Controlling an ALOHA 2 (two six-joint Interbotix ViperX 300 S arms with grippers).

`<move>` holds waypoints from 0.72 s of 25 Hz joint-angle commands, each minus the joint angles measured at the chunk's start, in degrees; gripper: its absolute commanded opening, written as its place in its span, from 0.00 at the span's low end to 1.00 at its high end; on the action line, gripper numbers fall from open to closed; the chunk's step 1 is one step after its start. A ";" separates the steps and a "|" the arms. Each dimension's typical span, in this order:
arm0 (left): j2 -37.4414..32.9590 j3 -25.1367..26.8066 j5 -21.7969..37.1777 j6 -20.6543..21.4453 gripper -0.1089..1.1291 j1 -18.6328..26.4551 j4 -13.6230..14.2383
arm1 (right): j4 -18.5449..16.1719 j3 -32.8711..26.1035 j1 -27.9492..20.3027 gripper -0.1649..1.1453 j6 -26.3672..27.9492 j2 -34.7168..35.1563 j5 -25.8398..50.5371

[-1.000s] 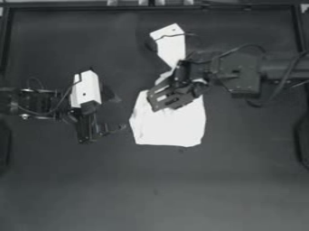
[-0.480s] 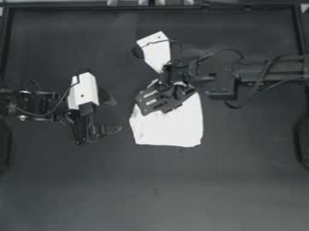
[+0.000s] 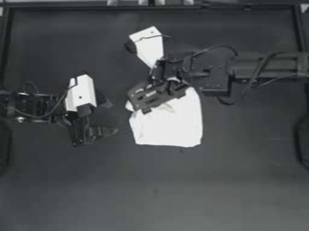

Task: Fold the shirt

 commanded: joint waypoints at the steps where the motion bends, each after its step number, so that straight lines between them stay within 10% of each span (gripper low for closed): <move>1: -3.69 -0.35 -0.18 0.00 0.90 0.00 -0.18 | -1.76 -3.78 1.05 0.85 0.18 -3.69 2.55; 18: -11.95 -11.34 14.77 0.44 0.90 0.09 -0.09 | -14.06 7.82 6.33 0.85 5.71 -19.60 2.64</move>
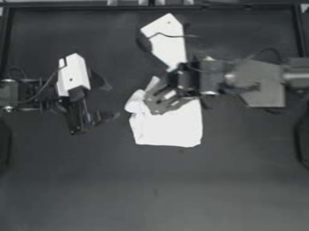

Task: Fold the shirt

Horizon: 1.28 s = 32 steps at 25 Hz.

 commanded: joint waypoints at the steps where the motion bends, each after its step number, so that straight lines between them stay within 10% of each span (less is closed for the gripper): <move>1: -2.20 -5.19 2.02 0.18 0.90 0.09 0.18 | -1.85 4.75 0.53 0.84 1.76 -6.24 -4.31; 18: 15.82 -24.61 3.87 2.11 0.90 -0.44 0.26 | -4.39 30.23 0.62 0.83 4.83 -24.61 -21.88; 32: 28.13 -30.67 1.32 2.20 0.90 -1.58 -0.26 | -4.66 36.12 -0.26 0.83 4.83 -29.00 -24.43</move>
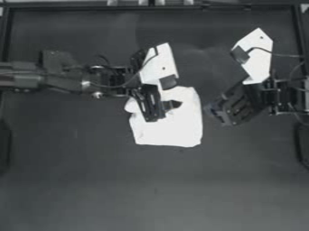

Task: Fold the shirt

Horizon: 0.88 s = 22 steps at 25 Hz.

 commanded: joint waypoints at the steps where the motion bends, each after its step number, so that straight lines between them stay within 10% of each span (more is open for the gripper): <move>1: -0.44 -1.58 -1.67 -0.09 0.90 -0.53 -0.62 | -0.26 -0.18 -0.26 0.83 0.18 -1.58 -0.35; 22: -5.71 6.59 2.02 -0.53 0.90 -2.81 -0.88 | -1.93 1.05 -1.14 0.83 -1.05 1.05 -10.72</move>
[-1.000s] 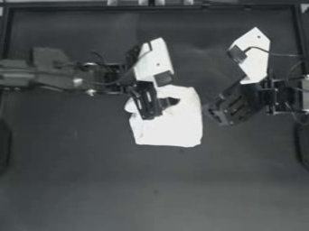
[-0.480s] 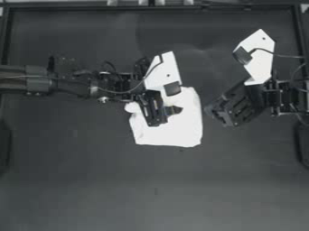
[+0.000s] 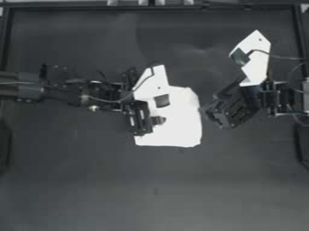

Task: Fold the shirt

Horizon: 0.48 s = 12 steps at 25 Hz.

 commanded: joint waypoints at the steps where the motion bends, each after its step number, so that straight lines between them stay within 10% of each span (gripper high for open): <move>1: -5.89 0.97 -0.09 -0.09 0.90 -0.09 0.00 | -1.23 -0.97 -0.09 0.83 -0.35 0.70 -2.72; 12: -6.15 4.75 -0.53 -0.09 0.90 -0.09 -0.53 | -10.20 -0.62 -0.09 0.83 -0.62 4.83 -8.61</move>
